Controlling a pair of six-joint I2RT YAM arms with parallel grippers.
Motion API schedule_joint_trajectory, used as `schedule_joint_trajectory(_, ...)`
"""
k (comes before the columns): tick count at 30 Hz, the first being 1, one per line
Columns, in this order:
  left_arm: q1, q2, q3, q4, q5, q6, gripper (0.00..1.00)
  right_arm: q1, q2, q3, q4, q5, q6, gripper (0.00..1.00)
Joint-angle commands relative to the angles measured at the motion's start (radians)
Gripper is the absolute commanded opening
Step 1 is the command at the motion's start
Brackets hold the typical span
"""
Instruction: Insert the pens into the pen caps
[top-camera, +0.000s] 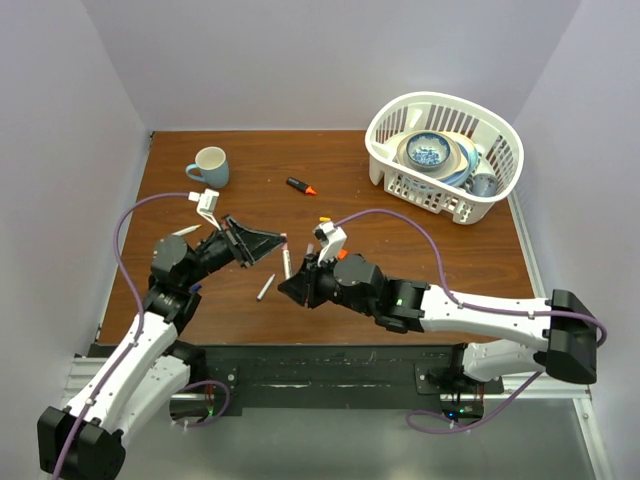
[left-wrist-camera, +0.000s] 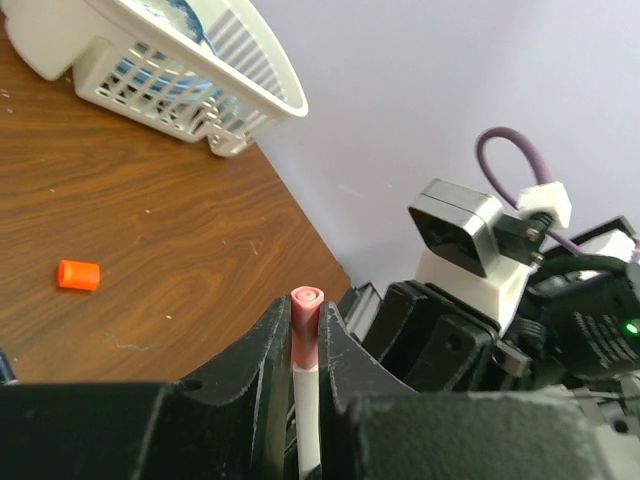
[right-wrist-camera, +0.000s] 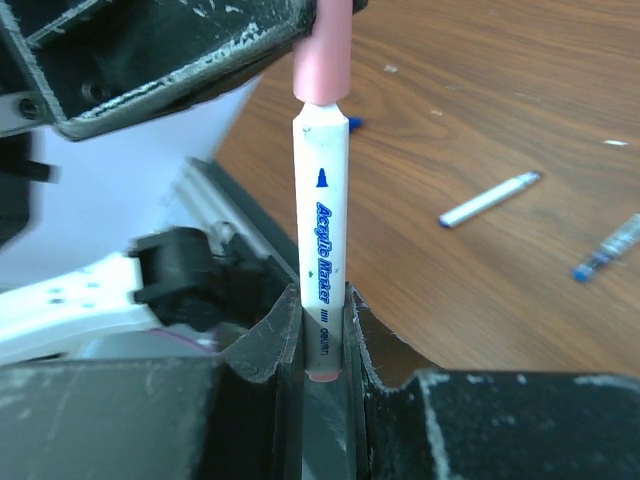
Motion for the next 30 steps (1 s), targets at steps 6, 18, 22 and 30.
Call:
schedule_joint_trajectory(6,-0.026,-0.019,0.044,-0.31,-0.106,0.165,0.0,-0.006,0.101,0.307,-0.277,0.352,-0.193,0.0)
schedule_joint_trajectory(18,-0.048,0.037,0.081,-0.443,-0.164,0.182,0.0,-0.005,0.218,0.436,-0.285,0.335,-0.325,0.0)
schedule_joint_trajectory(22,-0.051,0.055,0.111,-0.475,-0.183,0.161,0.0,-0.005,0.235,0.418,-0.233,0.294,-0.338,0.0)
schedule_joint_trajectory(30,-0.054,0.078,0.176,-0.484,-0.171,0.139,0.12,-0.006,0.234,0.375,-0.146,0.228,-0.388,0.0)
